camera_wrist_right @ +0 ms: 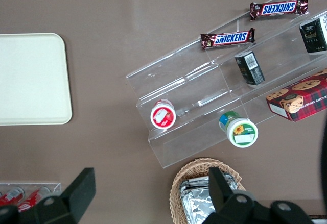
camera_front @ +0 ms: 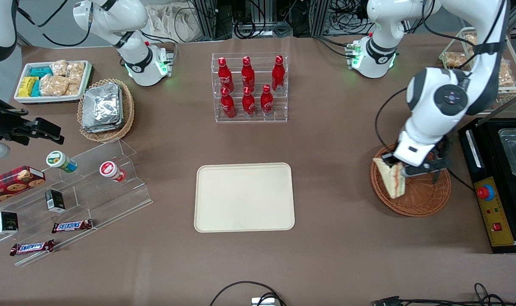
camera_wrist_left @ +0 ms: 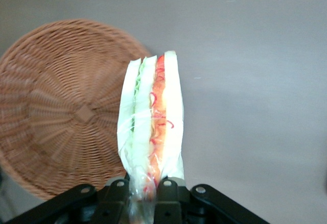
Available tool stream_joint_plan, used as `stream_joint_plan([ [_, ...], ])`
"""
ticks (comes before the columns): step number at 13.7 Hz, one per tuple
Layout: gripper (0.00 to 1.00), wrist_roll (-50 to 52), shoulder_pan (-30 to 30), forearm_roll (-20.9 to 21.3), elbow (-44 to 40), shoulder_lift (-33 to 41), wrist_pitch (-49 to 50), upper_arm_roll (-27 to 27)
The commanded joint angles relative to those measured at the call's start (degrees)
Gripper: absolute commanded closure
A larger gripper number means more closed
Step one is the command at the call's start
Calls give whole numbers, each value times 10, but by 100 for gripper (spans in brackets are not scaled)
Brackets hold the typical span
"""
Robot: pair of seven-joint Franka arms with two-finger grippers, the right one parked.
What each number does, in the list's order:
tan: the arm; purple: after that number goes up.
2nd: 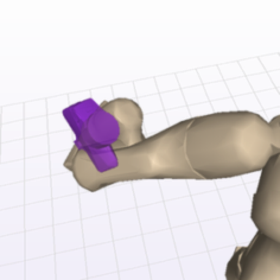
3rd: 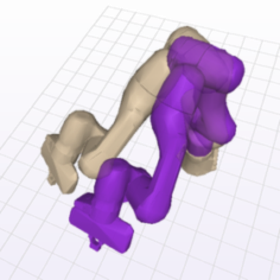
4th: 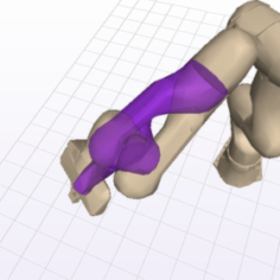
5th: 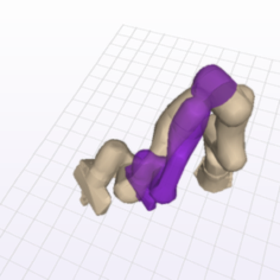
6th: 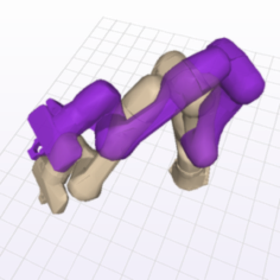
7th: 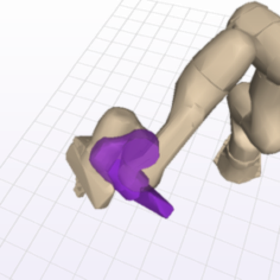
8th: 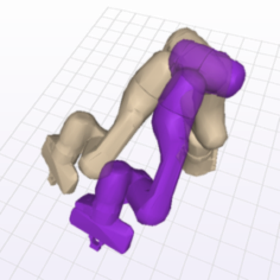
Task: Place sandwich from basket to tray
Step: 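Close the left gripper on the sandwich and lift it, then carry the held sandwich over to the cream tray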
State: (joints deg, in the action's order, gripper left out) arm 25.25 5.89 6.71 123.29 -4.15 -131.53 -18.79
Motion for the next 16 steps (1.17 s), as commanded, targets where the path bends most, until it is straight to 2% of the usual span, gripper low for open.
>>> stream_joint_plan([
  [1,87,-9,3,6,-50,-11,35,-36],
  [5,86,13,3,7,-202,-84,156,-103],
  [7,87,56,3,15,-242,-100,168,-142],
  [9,87,107,-21,57,-274,-131,169,-171],
  [13,90,221,-114,146,-370,-244,183,-170],
  [16,90,264,-166,189,-429,-316,185,-166],
])
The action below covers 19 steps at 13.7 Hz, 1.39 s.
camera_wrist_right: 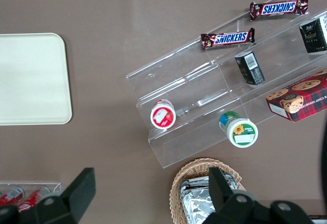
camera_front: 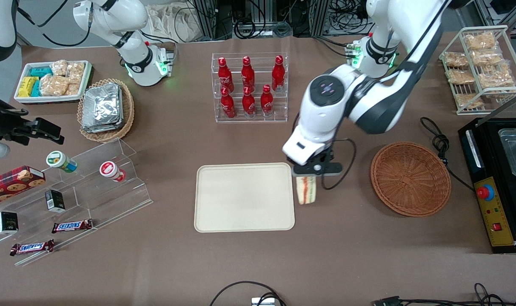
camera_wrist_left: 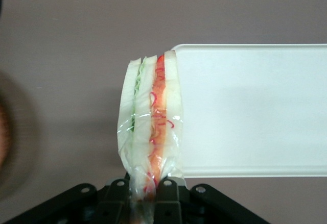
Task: Place sandwich from basket to tray
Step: 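Carry the held sandwich over to the cream tray, then lower the sandwich onto the tray and open the left gripper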
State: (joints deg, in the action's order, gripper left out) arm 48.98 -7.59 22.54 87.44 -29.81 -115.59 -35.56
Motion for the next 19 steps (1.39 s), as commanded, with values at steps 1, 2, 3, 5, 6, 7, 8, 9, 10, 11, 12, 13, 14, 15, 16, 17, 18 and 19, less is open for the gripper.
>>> stream_joint_plan([
  [1,89,45,-47,48,-76,-79,25,2],
  [2,89,55,-56,61,-75,-96,20,2],
  [3,89,63,-61,70,-77,-117,18,2],
  [5,89,63,-68,73,-82,-145,10,2],
  [6,89,60,-69,73,-82,-154,-2,2],
  [7,89,55,-70,74,-82,-160,-6,2],
  [8,89,53,-75,87,-82,-168,-7,2],
  [9,89,56,-78,104,-82,-178,-8,2],
  [10,89,60,-84,114,-87,-188,-11,2],
  [11,89,61,-90,117,-92,-195,-21,3],
  [12,89,61,-91,117,-95,-201,-26,3],
  [13,89,61,-91,118,-96,-202,-26,3],
  [14,88,60,-92,118,-96,-204,-26,3],
  [15,88,60,-92,123,-97,-208,-27,3],
  [16,87,61,-92,135,-96,-212,-27,3],
  [17,86,63,-92,138,-97,-217,-27,3],
  [18,85,66,-92,139,-97,-218,-28,3],
  [19,84,70,-92,144,-96,-220,-33,3],
])
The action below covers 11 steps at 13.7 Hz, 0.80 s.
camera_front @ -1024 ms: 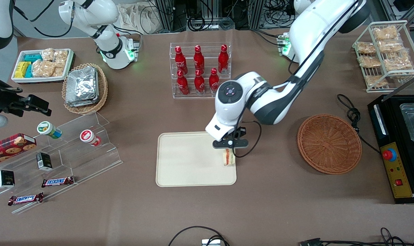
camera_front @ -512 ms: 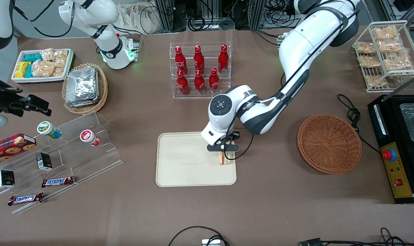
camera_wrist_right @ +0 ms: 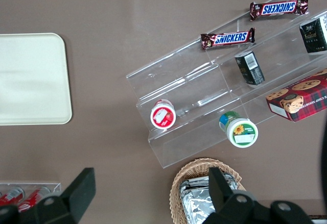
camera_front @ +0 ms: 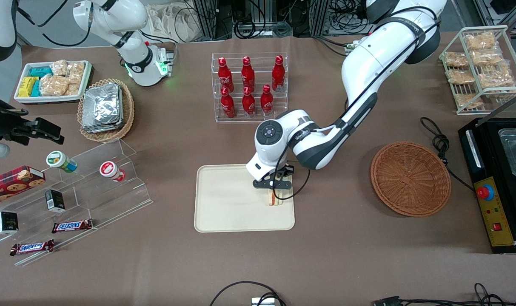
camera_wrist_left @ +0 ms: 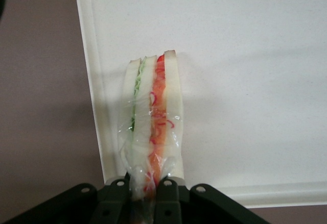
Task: Place sandwich from basket to tray
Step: 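Lower the sandwich onto the tray and open the left gripper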
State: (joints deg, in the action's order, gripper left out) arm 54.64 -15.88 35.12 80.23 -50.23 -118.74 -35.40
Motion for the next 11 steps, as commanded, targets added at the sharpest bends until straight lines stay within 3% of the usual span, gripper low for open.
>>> stream_joint_plan([
  [1,81,20,-9,23,-24,-18,-3,2],
  [2,78,26,-9,26,-24,-22,-3,2],
  [3,61,29,-9,29,-24,-22,-3,2],
  [4,32,31,-9,33,-23,-22,-3,2],
  [6,1,59,-9,34,-24,-21,-3,2],
  [11,0,69,-5,26,-24,9,10,0],
])
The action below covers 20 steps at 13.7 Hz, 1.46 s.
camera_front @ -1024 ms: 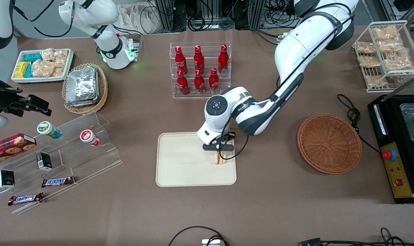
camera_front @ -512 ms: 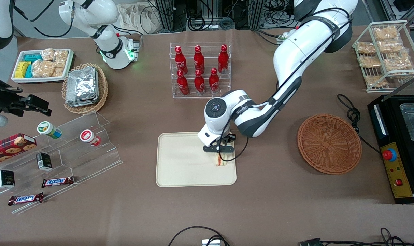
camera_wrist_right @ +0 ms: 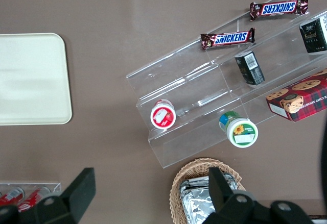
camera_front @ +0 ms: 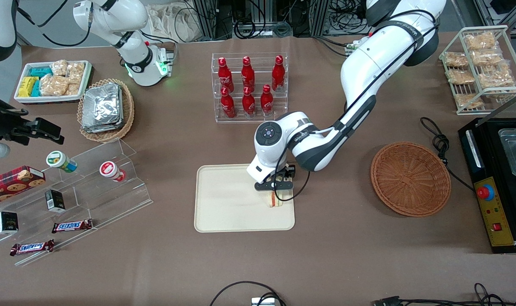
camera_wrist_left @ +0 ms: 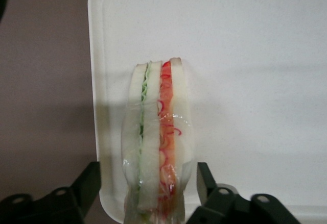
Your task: Place sandwich from basket to tray
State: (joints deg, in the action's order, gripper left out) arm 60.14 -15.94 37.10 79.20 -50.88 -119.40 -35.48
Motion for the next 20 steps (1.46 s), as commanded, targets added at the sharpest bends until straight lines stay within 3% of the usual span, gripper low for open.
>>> stream_joint_plan([
  [1,0,16,-2,1,-13,29,31,0],
  [5,0,13,26,-46,-34,83,97,0],
  [8,0,27,39,-48,-33,134,165,1],
  [10,0,40,80,-50,-29,166,209,-2],
  [20,0,13,169,-86,-30,236,222,-2],
])
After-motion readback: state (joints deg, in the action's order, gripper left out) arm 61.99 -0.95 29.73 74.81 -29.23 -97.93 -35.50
